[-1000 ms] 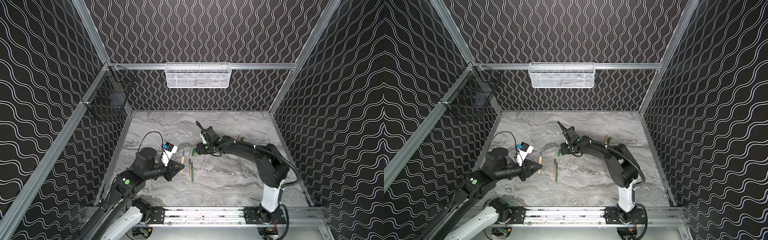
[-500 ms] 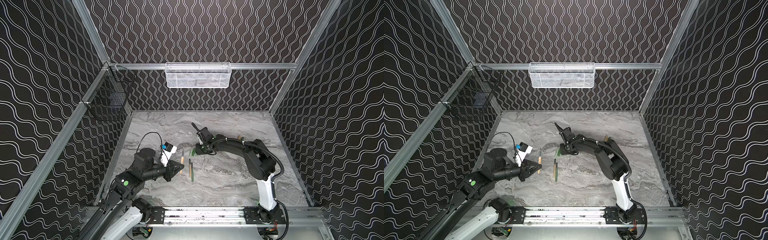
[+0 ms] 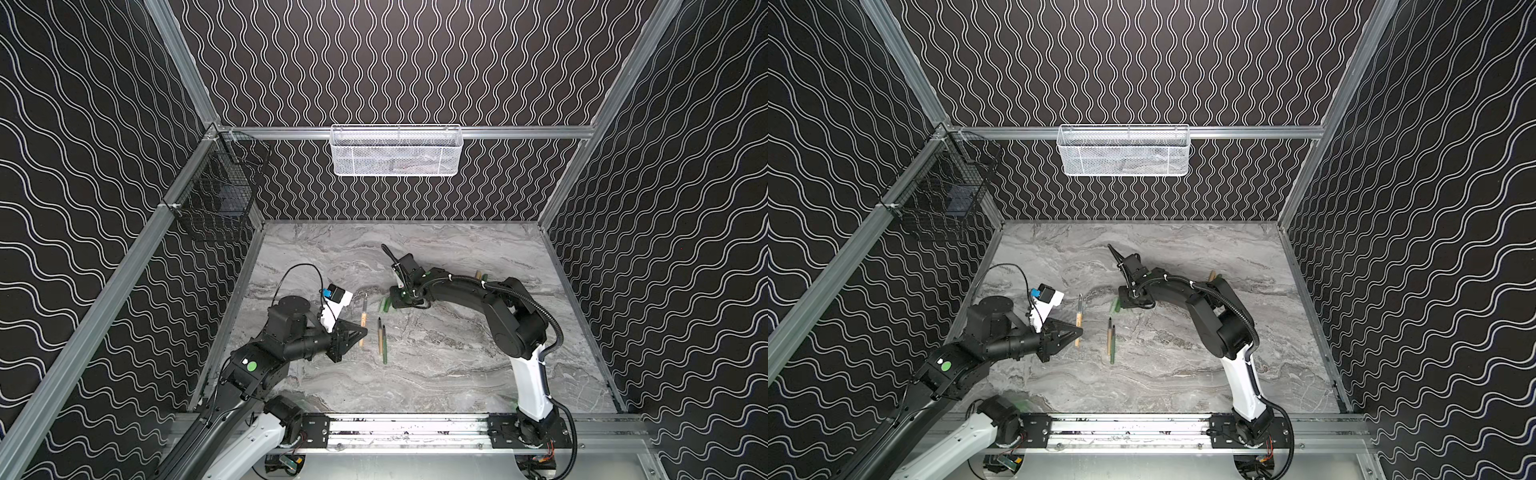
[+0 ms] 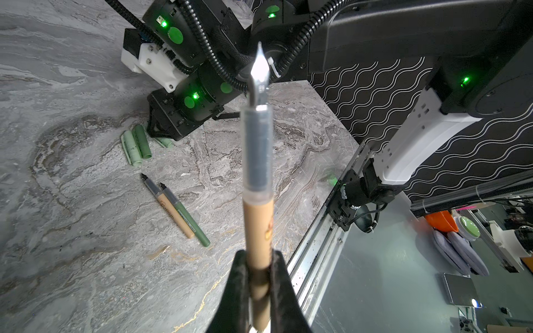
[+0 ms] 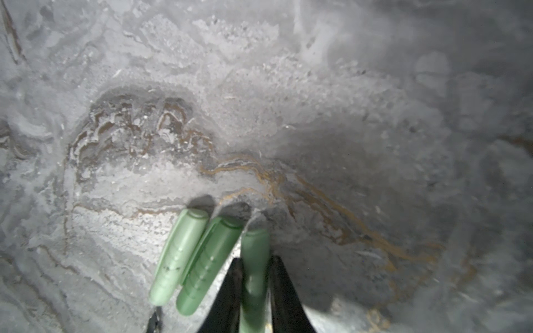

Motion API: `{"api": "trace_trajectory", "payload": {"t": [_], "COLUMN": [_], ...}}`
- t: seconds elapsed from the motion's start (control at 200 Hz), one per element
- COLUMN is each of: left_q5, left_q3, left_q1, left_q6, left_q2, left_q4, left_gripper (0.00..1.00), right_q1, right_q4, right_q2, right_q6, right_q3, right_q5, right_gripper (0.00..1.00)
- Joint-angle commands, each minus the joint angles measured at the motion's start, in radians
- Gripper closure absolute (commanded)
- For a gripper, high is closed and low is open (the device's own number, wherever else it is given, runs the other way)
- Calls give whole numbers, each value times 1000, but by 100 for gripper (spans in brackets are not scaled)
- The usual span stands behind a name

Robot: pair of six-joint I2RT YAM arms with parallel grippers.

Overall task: Insert pens into pen caps
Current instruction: Pick up the pen cap from the center of the table.

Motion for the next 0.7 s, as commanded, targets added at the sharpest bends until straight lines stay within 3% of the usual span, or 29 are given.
{"api": "trace_trajectory", "payload": {"t": [0.0,0.506,0.696], "left_q5": [-3,3,34], "left_q3": [-1,-7,-17], "left_q1": [3,6,6], "left_q6": [12,8,-17], "left_q2": [1,33,82], "left_q4": [39,54,138], "left_gripper": [100,100,100], "right_q1": [1,-14,-28], "right_q4": [-44,-27,158], "right_q2": [9,-111,-271], "right_q6": [4,-5,-21], "right_q3": [13,-50,-204], "right_q5": [-6,14,-79], "right_gripper": [85,93,93]}}
